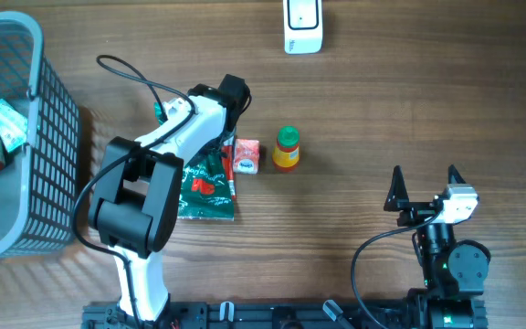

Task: Scan the item barcode
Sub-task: 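Lay the green glove bag on the table below the packets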

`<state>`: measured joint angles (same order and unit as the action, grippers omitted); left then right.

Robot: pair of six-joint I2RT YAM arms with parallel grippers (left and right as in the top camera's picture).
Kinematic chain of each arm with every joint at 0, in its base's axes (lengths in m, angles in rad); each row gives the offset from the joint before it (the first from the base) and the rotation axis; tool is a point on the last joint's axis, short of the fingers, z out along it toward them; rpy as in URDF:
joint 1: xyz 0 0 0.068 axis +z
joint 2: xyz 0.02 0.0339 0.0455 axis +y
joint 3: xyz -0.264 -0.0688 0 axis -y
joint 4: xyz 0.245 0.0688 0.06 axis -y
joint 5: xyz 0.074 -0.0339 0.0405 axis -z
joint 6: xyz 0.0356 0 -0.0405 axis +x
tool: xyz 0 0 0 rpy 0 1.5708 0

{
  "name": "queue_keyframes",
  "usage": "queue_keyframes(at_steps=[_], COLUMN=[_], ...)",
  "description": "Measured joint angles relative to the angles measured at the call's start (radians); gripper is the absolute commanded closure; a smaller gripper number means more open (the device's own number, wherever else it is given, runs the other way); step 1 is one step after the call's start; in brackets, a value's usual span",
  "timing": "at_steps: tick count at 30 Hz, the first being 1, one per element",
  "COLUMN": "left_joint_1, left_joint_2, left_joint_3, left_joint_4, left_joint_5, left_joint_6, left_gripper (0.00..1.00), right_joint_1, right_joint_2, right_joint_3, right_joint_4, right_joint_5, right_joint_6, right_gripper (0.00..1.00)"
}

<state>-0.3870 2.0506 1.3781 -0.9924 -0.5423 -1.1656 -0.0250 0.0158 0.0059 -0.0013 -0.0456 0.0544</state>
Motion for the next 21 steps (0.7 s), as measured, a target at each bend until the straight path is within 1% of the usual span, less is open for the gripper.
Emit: queue_keyframes(at_steps=[6, 15, 16, 17, 18, 19, 20, 21], left_joint_1=[-0.022, -0.101, -0.105, -0.108, -0.109, -0.109, -0.109, -0.109], left_joint_2=[0.0, 0.0, 0.0, 0.0, 0.0, 0.0, 0.0, 0.0], left_joint_3=[0.0, 0.0, 0.0, 0.0, 0.0, 0.0, 0.0, 0.0], left_joint_4=[0.053, 0.172, 0.174, 0.174, 0.169, 0.159, 0.14, 0.124], left_joint_5=[-0.003, 0.019, 0.02, 0.024, 0.026, 0.027, 0.031, 0.031], left_joint_6=[0.0, 0.0, 0.0, 0.0, 0.0, 0.003, 0.002, 0.0], left_gripper=[0.96, 0.96, 0.94, 0.8, 0.62, 0.57, 0.48, 0.32], right_joint_1=[0.0, 0.0, 0.0, 0.0, 0.0, 0.0, 0.0, 0.0], right_joint_2=[0.0, 0.0, 0.0, 0.0, 0.0, 0.0, 0.0, 0.0], right_joint_3=[0.0, 0.0, 0.0, 0.0, 0.0, 0.0, 0.0, 0.0], right_joint_4=[0.0, 0.0, 0.0, 0.0, 0.0, 0.0, 0.0, 0.0], right_joint_5=[0.0, 0.0, 0.0, 0.0, 0.0, 0.0, 0.0, 0.0], right_joint_6=[0.0, 0.0, 0.0, 0.0, 0.0, 0.0, 0.0, 0.0], right_gripper=[0.0, 0.0, 0.0, 0.0, 0.0, 0.0, 0.0, 0.0])
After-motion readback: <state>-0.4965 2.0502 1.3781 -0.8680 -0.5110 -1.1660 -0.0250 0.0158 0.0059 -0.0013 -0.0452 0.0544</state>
